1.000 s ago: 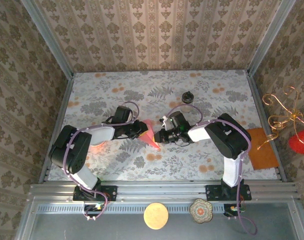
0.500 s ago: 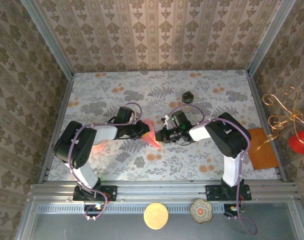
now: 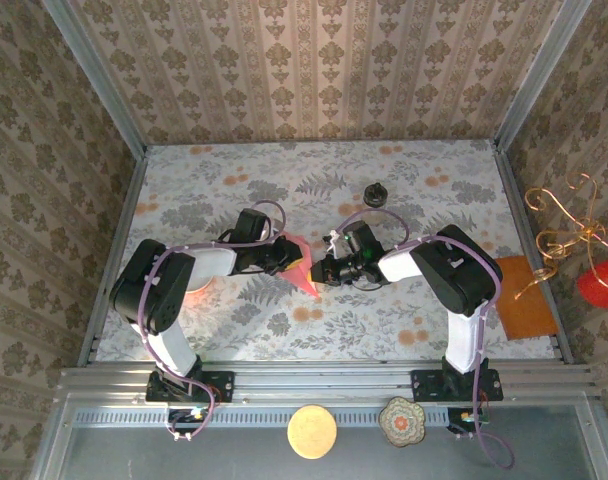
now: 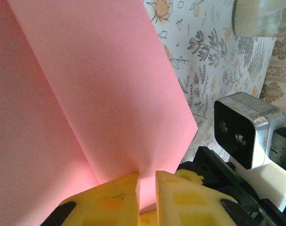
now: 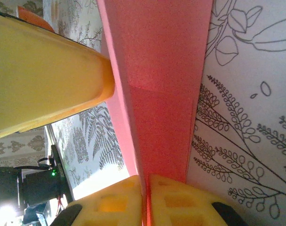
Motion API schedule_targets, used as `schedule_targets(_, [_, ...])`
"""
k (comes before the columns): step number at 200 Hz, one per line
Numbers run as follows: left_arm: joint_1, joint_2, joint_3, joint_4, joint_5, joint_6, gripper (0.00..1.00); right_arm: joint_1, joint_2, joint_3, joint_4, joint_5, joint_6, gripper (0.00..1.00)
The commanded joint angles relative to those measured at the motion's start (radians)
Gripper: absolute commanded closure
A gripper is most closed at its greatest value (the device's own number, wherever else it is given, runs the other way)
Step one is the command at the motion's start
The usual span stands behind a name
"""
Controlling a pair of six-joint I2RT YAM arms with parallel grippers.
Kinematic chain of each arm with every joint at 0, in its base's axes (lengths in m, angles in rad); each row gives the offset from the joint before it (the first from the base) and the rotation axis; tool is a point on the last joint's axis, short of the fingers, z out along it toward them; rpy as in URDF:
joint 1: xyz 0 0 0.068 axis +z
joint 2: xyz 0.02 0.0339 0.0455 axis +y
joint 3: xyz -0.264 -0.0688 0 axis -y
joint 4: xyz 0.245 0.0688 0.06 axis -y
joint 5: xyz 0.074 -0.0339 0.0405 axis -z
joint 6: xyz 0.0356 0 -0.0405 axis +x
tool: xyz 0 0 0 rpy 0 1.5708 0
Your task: Fold a paper plane with a square sheet of paper (pick it up from the middle)
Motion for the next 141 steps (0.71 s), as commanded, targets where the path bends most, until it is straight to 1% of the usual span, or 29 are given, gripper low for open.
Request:
schedule_targets(1, [-0.008, 0.0, 0.013, 0.018, 0.019, -0.006, 0.82, -0.011, 0.027, -0.003, -0.077, 0.006, -0.003, 0.87])
schedule_targets(35, [-0.013, -0.037, -0.002, 0.033, 0.019, 0.005, 0.82, -0.011, 0.034, 0.004, -0.081, 0.003, 0.003, 0.88])
schedule_targets(77, [-0.017, -0.041, -0.017, 0.075, 0.022, 0.0, 0.82, -0.01, 0.042, 0.015, -0.097, -0.002, 0.008, 0.88])
schedule_targets(141, [-0.021, 0.032, 0.052, -0.012, 0.015, 0.016, 0.82, -0.011, 0.045, 0.025, -0.121, 0.0, 0.004, 0.87])
